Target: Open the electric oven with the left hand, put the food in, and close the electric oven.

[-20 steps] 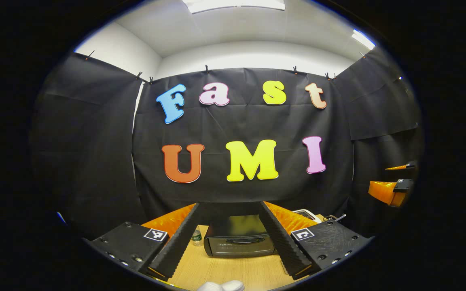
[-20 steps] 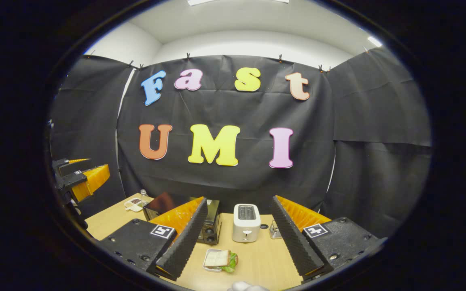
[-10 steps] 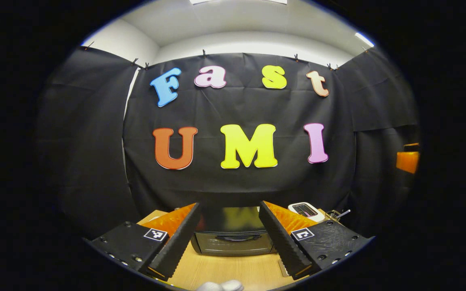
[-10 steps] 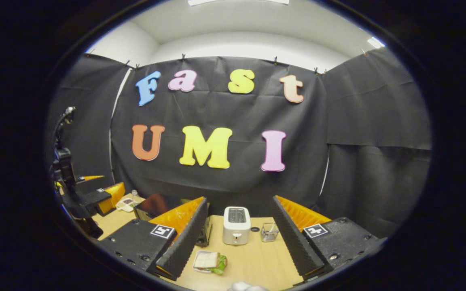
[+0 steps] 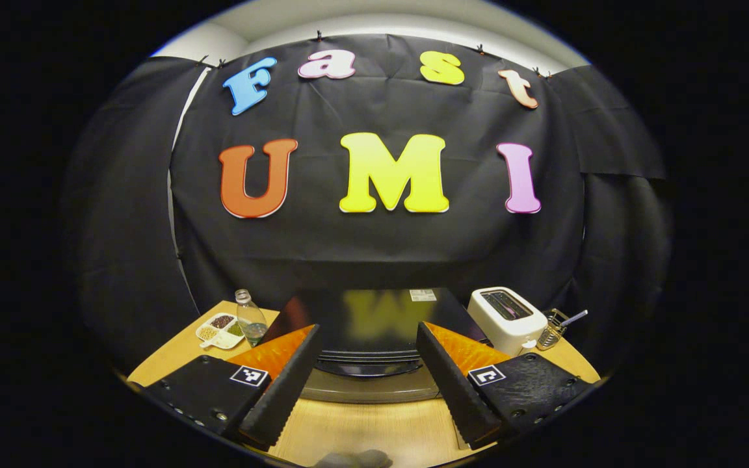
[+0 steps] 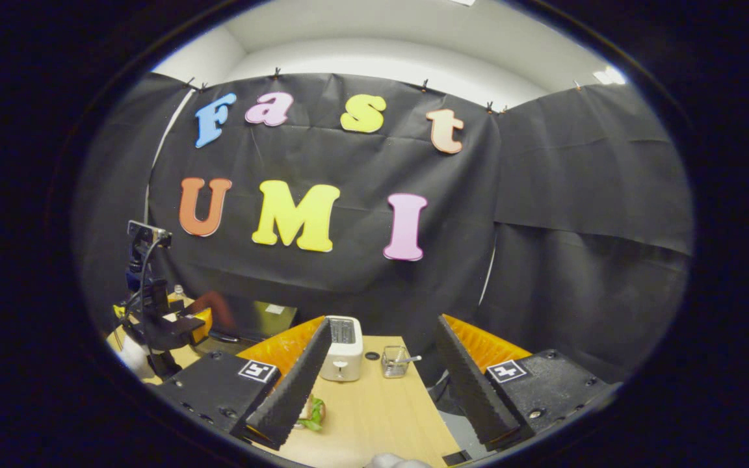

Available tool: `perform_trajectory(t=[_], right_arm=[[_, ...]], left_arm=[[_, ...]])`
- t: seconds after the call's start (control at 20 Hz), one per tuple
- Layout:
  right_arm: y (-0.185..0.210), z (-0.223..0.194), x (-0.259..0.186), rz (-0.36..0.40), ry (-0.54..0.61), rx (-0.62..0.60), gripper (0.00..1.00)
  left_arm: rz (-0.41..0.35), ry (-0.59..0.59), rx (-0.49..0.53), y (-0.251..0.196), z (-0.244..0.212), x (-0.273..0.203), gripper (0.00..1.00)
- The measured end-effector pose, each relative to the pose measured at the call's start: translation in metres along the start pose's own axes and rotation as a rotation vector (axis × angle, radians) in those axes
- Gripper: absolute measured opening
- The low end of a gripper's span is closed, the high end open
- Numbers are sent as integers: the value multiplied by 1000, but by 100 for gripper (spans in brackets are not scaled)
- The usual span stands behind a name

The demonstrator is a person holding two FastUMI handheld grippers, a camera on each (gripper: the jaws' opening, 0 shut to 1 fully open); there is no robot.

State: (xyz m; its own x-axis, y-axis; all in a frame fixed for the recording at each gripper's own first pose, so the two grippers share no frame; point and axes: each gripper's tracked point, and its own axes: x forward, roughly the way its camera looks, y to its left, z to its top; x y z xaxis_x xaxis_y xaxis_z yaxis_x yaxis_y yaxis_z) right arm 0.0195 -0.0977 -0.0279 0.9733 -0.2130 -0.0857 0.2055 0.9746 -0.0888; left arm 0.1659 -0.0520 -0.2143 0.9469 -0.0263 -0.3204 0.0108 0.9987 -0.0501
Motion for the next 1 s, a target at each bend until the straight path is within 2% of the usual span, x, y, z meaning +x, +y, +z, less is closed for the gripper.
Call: perform_trajectory(t=[0.05, 0.3, 0.35, 0.4, 0.45, 0.5, 0.55, 0.6, 0.65, 0.7, 0.75, 1.0], right_arm=[[-3, -4, 0, -13, 10, 2, 95], [-3, -24, 3, -27, 70, -15, 95], [0, -27, 3, -25, 78, -18, 100], [0, -28, 3, -22, 83, -11, 100], [2, -30, 2, -16, 86, -2, 100], [4, -31, 2, -11, 87, 4, 100], [3, -33, 2, -12, 87, 8, 96], [3, -33, 2, -12, 91, 10, 96], [3, -36, 2, -9, 92, 15, 100], [3, -35, 1, -8, 92, 15, 96], [3, -36, 0, -7, 91, 14, 100], [7, -41, -9, 10, 97, 5, 100]], left_arm=[[1, 22, -3, 0, -9, 11, 95], [4, 129, 24, 0, -51, 44, 95], [12, 184, 11, 1, -66, 45, 95], [17, 148, 36, 2, -57, 44, 88], [17, 154, 41, 2, -58, 45, 99], [19, 170, 28, 3, -64, 42, 98], [16, 158, 33, 3, -62, 43, 100], [17, 175, 30, 3, -66, 42, 99], [15, 163, 33, 3, -64, 40, 99], [15, 168, 36, 4, -67, 37, 99], [14, 160, 37, 4, -67, 34, 99], [12, 160, 36, 4, -79, 10, 99]])
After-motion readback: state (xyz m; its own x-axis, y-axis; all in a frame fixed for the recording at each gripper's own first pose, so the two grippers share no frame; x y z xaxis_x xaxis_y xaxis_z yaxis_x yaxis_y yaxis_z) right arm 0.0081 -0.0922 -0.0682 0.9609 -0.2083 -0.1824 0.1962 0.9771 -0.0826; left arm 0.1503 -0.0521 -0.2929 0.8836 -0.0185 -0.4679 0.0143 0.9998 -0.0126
